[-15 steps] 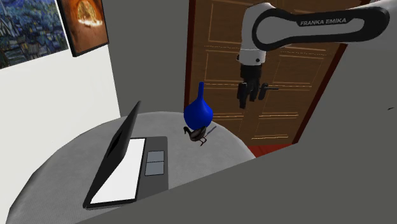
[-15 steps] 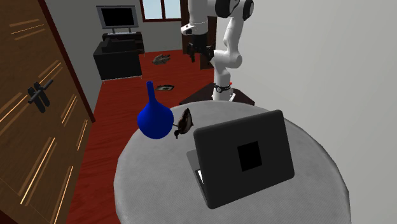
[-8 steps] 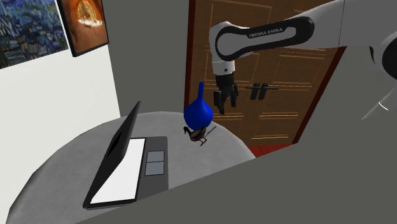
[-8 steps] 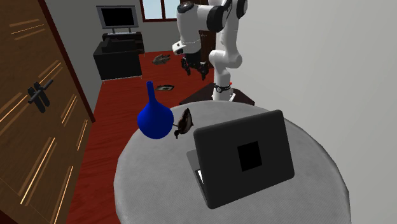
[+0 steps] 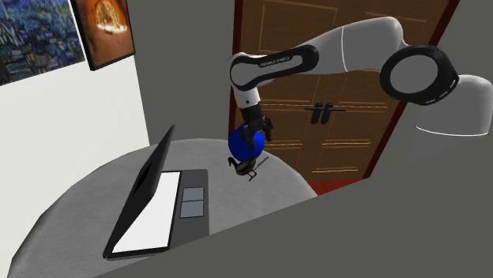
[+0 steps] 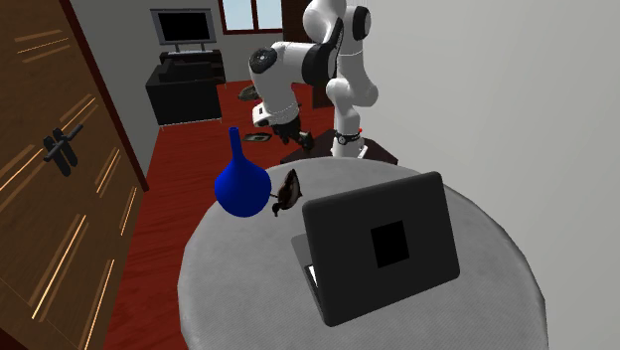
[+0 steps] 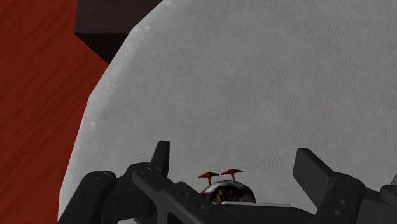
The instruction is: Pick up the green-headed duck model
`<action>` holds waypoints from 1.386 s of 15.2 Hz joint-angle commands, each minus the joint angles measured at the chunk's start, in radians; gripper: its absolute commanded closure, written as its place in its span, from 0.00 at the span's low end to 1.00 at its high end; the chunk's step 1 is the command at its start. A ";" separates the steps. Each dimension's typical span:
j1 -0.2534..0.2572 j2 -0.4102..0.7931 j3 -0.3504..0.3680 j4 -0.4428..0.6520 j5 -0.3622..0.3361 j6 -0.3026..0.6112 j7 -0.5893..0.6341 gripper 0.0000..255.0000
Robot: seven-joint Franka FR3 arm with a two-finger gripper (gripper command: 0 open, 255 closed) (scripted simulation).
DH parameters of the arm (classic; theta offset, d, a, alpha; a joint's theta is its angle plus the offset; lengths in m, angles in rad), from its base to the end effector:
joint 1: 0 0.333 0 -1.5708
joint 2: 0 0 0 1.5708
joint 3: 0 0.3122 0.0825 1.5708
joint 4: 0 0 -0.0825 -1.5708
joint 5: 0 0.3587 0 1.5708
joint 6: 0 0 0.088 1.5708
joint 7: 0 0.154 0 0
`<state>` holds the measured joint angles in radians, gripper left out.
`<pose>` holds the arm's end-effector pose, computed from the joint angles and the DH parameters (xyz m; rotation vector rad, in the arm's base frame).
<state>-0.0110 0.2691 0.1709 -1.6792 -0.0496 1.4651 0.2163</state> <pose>0.5279 0.0715 0.3810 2.9645 -0.0661 -0.7103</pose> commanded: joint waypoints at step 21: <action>0.028 0.321 -0.017 0.225 -0.022 -0.024 0.068 1.00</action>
<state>0.0172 0.5888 0.1542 -1.4545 -0.0715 1.4407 0.2841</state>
